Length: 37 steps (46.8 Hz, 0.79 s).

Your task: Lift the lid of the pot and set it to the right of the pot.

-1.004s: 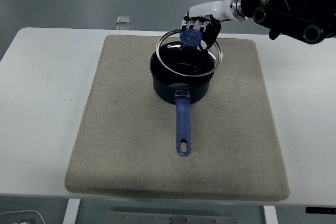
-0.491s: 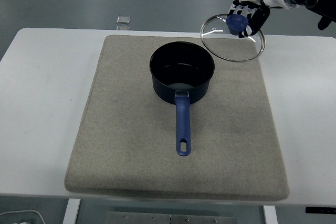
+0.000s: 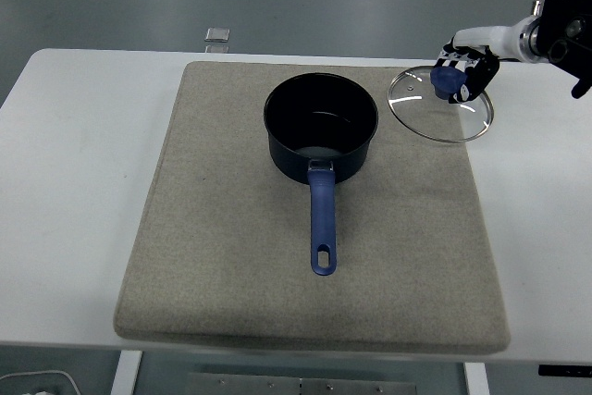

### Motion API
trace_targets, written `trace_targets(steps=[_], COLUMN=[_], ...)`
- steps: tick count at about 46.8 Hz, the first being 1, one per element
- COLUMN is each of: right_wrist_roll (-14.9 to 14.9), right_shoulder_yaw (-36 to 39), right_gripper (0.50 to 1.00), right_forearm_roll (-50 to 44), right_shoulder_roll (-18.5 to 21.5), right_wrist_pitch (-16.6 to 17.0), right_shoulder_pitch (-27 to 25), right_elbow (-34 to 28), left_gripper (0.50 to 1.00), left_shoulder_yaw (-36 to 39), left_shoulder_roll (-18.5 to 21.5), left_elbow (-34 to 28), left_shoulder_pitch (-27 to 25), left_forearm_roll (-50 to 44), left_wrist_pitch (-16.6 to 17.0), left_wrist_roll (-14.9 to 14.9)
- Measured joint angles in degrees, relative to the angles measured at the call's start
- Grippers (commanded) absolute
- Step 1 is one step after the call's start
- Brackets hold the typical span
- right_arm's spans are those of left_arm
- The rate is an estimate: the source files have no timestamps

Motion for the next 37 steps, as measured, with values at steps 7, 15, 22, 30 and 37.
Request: trace_targets(steps=[7, 15, 22, 30, 37], right_wrist_roll=[0.0, 0.0, 0.0, 0.0, 0.0], right_shoulder_yaw=[0.0, 0.0, 0.0, 0.1, 0.4], right_gripper=[0.539, 0.623, 0.809, 0.893, 0.893], right_forearm_roll=[0.0, -0.1, -0.1, -0.1, 0.1], right_shoulder_roll=[0.6, 3.0, 3.2, 3.2, 3.1], right_wrist_pitch=[-0.9, -1.2, -2.7, -3.1, -3.2], right_shoulder_pitch=[-1.0, -1.7, -2.7, -2.5, -2.4], right_elbow=[0.0, 0.1, 0.1, 0.1, 0.1], left_gripper=[1.0, 1.0, 1.0, 1.0, 1.0], left_shoulder_yaw=[0.0, 0.0, 0.0, 0.0, 0.0], left_shoulder_roll=[0.0, 0.0, 0.0, 0.0, 0.0], left_elbow=[0.0, 0.0, 0.0, 0.0, 0.0], left_shoulder_pitch=[0.0, 0.0, 0.0, 0.0, 0.0], left_forearm_roll=[0.0, 0.0, 0.0, 0.0, 0.0], left_wrist_pitch=[0.0, 0.0, 0.0, 0.0, 0.0], left_wrist_roll=[0.0, 0.0, 0.0, 0.0, 0.0])
